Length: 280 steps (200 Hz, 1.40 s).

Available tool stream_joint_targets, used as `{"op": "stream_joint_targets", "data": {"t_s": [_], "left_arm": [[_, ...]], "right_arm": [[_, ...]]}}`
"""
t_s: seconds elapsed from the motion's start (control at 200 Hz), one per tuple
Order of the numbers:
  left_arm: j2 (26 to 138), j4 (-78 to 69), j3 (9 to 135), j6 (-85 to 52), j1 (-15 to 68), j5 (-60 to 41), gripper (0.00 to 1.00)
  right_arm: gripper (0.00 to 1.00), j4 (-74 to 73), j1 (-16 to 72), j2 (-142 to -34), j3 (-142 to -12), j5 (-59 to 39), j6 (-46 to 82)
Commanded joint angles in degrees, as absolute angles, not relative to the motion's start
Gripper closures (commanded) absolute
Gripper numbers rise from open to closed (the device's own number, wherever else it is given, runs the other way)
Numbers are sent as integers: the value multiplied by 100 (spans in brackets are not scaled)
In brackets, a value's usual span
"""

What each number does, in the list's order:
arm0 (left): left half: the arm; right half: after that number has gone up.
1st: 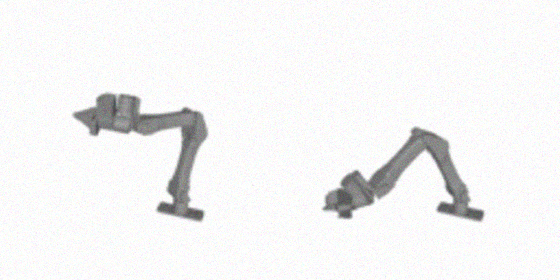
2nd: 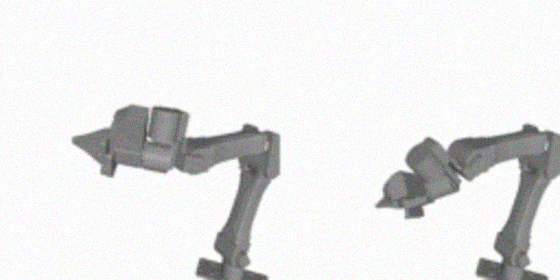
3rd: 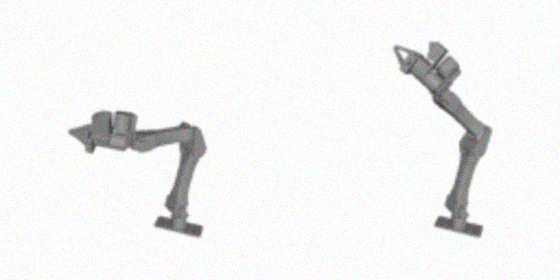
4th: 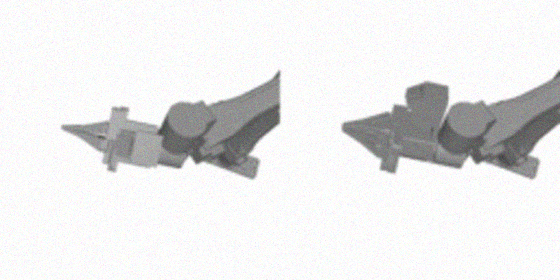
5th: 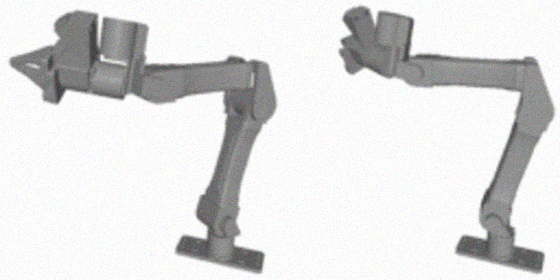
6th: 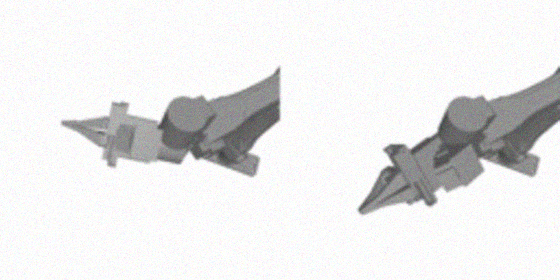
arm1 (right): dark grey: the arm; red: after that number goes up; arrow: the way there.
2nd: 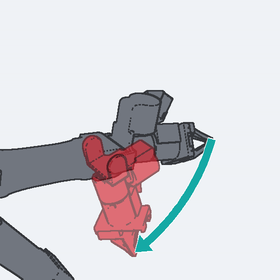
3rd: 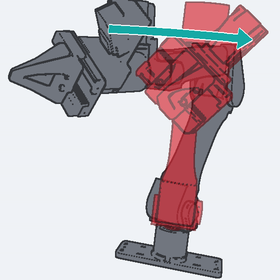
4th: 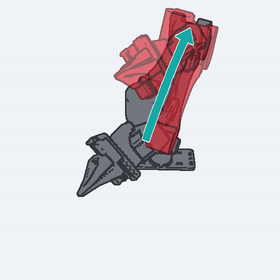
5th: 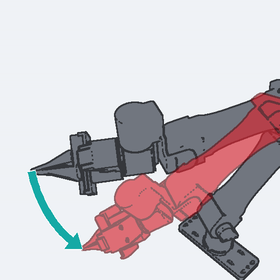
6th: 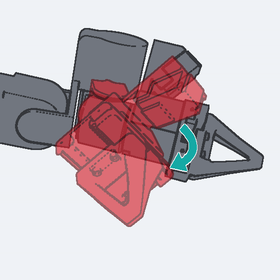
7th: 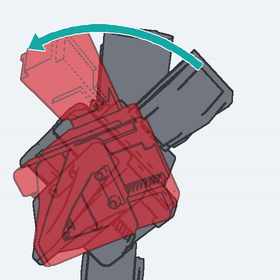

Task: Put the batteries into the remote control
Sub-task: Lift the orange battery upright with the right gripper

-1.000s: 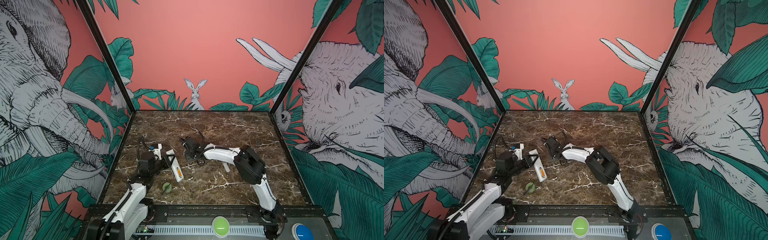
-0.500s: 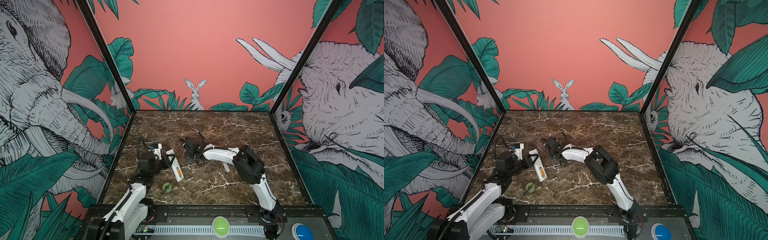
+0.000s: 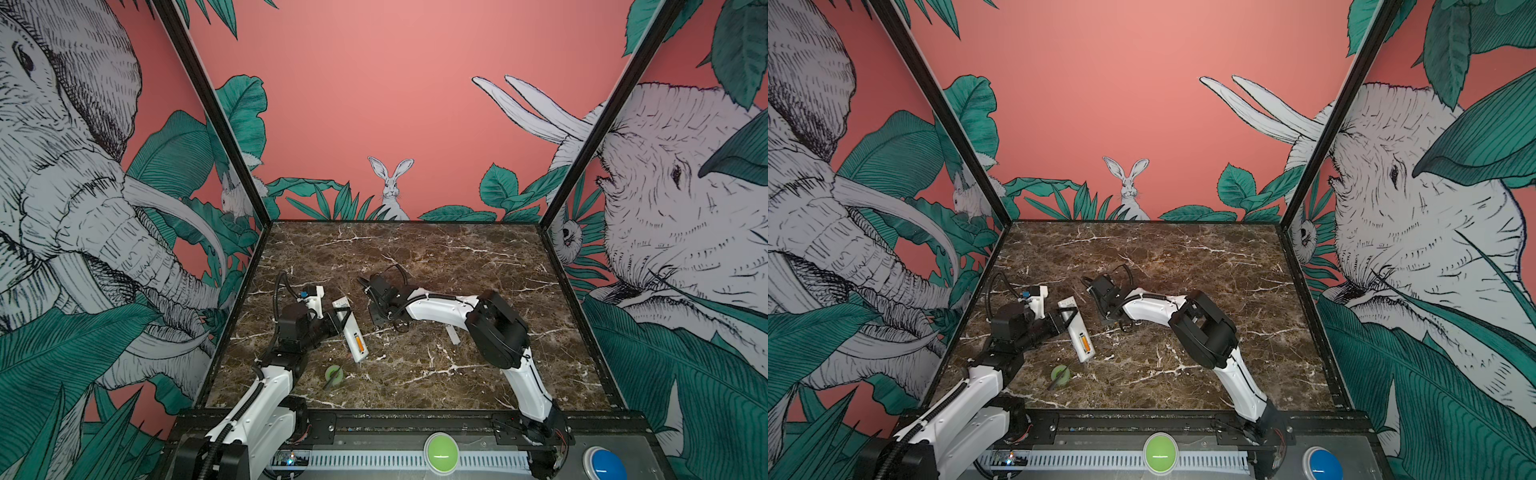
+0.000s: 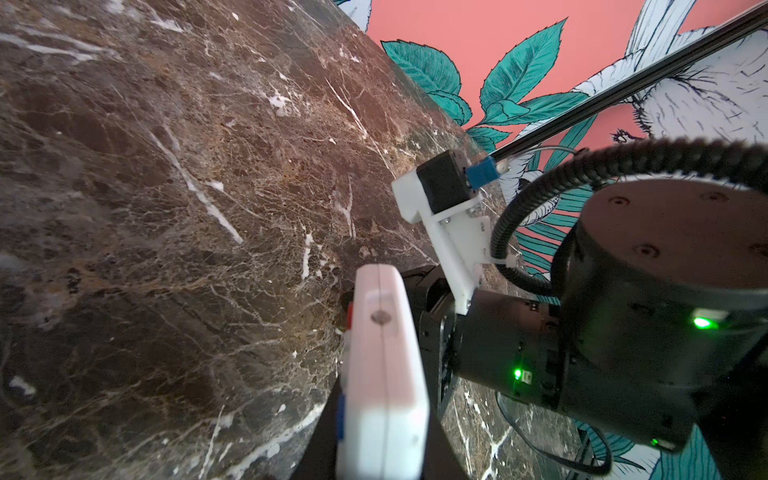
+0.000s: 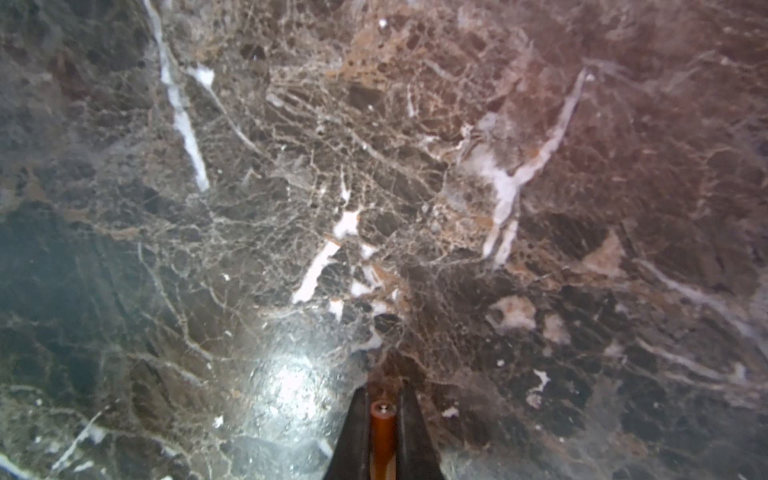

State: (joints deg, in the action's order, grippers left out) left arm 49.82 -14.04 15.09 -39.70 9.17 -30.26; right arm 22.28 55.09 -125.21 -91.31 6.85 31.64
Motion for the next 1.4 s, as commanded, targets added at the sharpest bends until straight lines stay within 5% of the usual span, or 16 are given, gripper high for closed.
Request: {"op": "stream_joint_targets", "data": {"t_s": [0.0, 1.05, 1.395], "left_arm": [[4958, -1719, 1426, -3994, 879, -3307, 100], [4945, -2300, 1276, -3917, 935, -4199, 100], [4892, -2248, 1244, -3851, 953, -4185, 100]], "right_arm": [[100, 2698, 5648, -12235, -8935, 702, 2994], [99, 3966, 5791, -10654, -6843, 374, 2831], [85, 4163, 5792, -10697, -6731, 353, 2851]]}}
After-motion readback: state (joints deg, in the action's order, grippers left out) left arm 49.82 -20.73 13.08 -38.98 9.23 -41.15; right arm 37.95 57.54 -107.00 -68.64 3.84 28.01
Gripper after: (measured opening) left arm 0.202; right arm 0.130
